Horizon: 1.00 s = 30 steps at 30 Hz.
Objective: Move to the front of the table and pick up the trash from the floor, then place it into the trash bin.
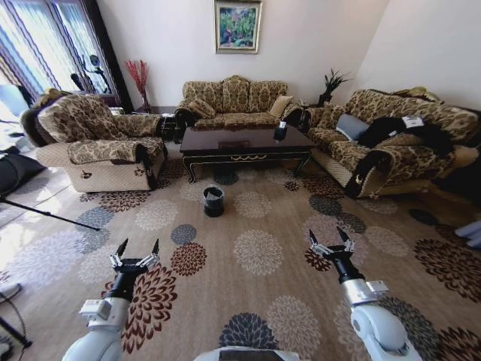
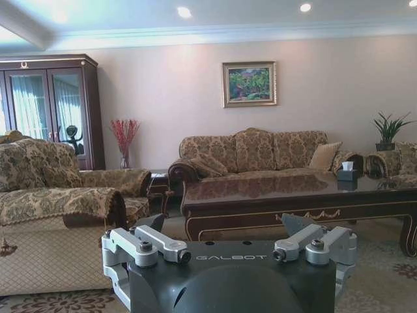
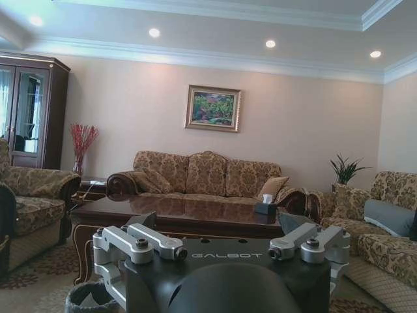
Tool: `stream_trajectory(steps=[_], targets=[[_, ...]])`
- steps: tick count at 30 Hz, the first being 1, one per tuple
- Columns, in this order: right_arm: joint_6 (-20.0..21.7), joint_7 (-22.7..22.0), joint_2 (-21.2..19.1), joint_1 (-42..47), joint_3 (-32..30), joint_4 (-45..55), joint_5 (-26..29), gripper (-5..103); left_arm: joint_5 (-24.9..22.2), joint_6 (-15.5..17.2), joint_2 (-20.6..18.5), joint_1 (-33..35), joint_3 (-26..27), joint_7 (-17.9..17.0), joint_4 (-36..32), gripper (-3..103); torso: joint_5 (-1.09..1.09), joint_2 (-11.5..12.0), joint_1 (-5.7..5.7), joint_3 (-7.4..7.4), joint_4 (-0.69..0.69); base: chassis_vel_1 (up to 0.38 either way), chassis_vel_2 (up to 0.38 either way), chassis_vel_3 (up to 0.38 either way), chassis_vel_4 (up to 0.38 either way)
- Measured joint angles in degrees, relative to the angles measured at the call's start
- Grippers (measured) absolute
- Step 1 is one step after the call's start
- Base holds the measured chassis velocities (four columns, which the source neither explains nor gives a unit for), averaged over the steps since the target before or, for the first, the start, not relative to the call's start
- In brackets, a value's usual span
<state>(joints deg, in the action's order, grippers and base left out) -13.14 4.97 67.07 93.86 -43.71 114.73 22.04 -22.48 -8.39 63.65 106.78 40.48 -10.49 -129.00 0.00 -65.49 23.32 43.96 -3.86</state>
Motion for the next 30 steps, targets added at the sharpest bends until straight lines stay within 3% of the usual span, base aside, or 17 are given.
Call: stream_trajectory(steps=[30], targets=[[0.0, 0.0, 0.0, 0.0, 0.0, 0.0, 0.0, 100, 0.0, 0.0, 0.0, 0.0, 0.0, 0.0, 0.0, 100, 0.0, 0.4, -0.2, -0.24, 0.0, 0.0, 0.0, 0.0, 0.0]])
